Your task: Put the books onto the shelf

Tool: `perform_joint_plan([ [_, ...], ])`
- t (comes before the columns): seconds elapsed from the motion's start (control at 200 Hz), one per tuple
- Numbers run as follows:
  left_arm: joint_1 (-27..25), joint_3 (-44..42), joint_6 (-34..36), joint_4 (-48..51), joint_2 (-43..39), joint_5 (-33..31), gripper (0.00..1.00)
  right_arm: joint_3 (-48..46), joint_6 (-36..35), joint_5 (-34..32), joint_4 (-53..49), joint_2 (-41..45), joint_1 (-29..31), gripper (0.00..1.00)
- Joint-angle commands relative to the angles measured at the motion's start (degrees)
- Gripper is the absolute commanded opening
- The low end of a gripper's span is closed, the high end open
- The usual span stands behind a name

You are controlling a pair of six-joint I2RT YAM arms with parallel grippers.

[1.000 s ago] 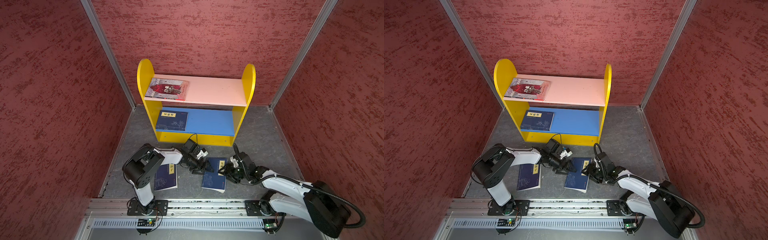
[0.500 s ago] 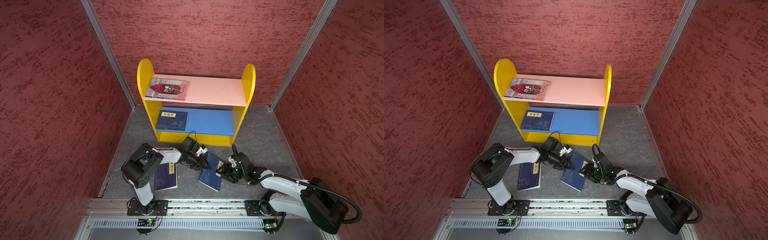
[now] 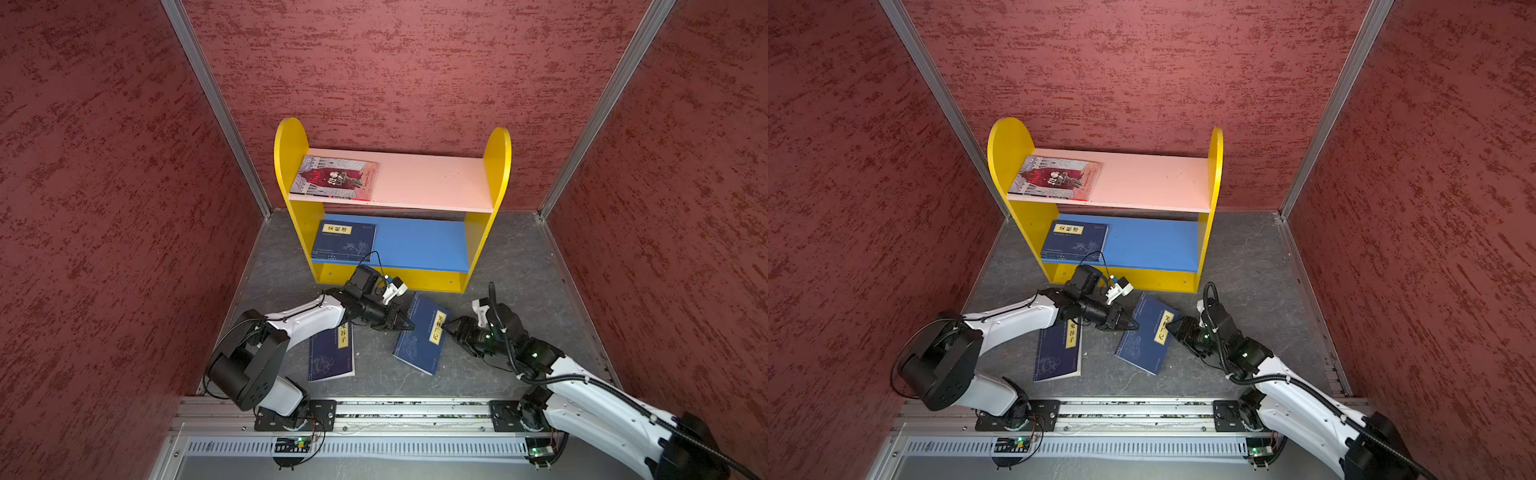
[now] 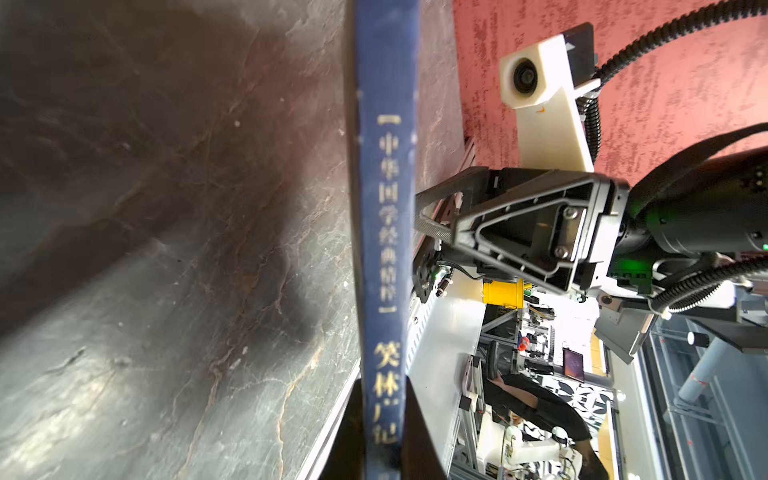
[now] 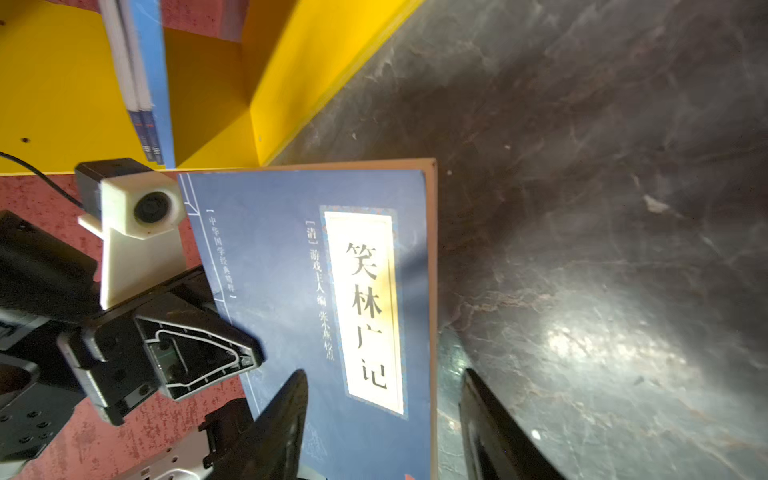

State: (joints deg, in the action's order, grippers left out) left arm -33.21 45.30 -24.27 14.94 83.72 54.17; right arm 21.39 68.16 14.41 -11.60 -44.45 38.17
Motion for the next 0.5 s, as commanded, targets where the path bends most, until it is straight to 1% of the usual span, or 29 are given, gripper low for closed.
perform_joint_plan([
  [0.0, 1.3, 3.9, 6.4, 7.4, -4.0, 3.2, 0.00, 3.7, -0.8, -3.4, -6.2, 2.7, 0.2, 0.59],
  [0.1, 3.6, 7.5, 8.7, 14.1, -7.9, 2.6, 0.00, 6.0, -1.3, -4.1, -8.8, 4.9, 0.3, 0.59],
  [0.26, 9.9, 10.1, 7.3, 18.1, -15.1, 2.7, 0.00, 8.1, -1.9, -4.7, -9.6, 7.6, 0.3, 0.59],
  [0.381, 15.5, 10.8, 4.5, 19.3, -20.4, 1.7, 0.00, 8.5, -2.2, -3.1, -4.9, 7.4, 0.4, 0.59],
  [0.496, 21.6, 9.8, -0.2, 17.2, -24.3, 1.9, 0.00, 9.3, -2.0, -1.1, 1.7, 4.2, 0.7, 0.59],
])
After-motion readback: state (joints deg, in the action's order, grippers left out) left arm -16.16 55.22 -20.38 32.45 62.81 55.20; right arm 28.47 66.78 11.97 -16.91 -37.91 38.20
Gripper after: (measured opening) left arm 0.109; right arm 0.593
